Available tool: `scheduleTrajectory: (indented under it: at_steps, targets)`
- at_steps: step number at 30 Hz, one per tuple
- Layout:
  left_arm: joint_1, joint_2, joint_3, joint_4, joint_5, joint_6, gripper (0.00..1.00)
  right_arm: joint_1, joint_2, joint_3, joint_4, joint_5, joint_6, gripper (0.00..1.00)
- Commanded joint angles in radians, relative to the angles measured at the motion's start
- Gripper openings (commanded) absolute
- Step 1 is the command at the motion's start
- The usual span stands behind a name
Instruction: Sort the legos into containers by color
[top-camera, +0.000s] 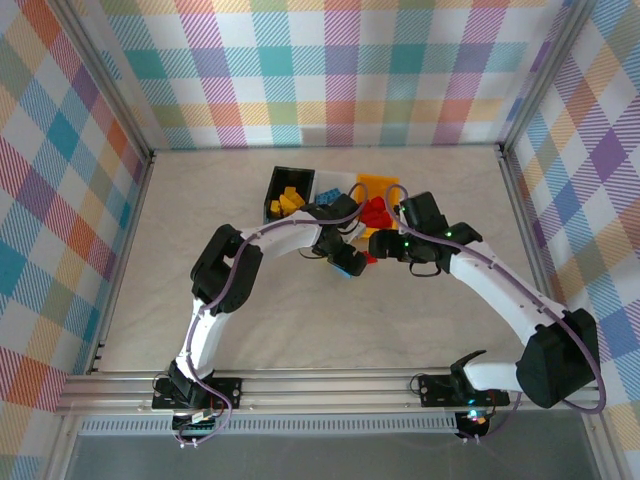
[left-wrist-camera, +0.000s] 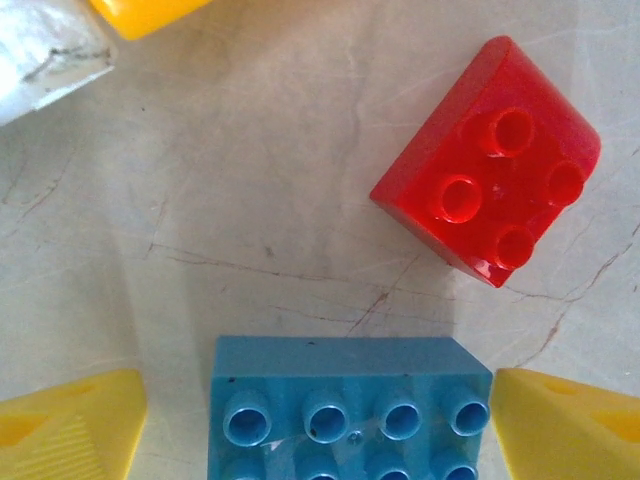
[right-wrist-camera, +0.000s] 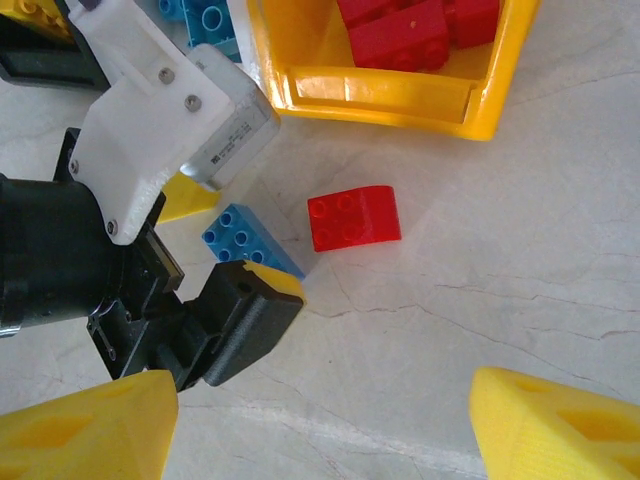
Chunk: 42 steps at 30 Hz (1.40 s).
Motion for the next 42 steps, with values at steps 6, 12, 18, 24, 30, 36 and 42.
scheduleTrajectory:
  at_steps: [6, 12, 18, 24, 30, 36, 42]
  targets:
    - [-0.029, 0.024, -0.030, -0.009, -0.067, -0.008, 0.80, -0.013, -0.034, -0.030, 0.029, 0.003, 0.018, 0.77]
    - [-0.030, 0.028, -0.046, 0.000, -0.079, -0.015, 0.78, -0.016, -0.042, -0.040, 0.032, -0.001, 0.022, 0.77]
    - [-0.031, 0.028, -0.067, 0.015, -0.080, -0.028, 0.60, -0.015, -0.054, -0.049, 0.042, 0.004, 0.027, 0.77]
    - [-0.028, -0.020, -0.111, 0.024, -0.095, -0.064, 0.54, -0.017, -0.068, -0.048, 0.039, 0.008, 0.026, 0.77]
    - [0.003, -0.132, -0.181, -0.009, -0.120, -0.136, 0.53, -0.024, -0.082, -0.042, 0.027, 0.016, 0.021, 0.77]
    - [0.075, -0.262, -0.247, -0.038, -0.143, -0.199, 0.53, -0.028, -0.110, -0.038, 0.032, 0.013, 0.026, 0.78]
    - [0.182, -0.314, -0.168, -0.102, -0.177, -0.206, 0.53, -0.027, -0.030, -0.060, 0.051, -0.060, 0.030, 0.78]
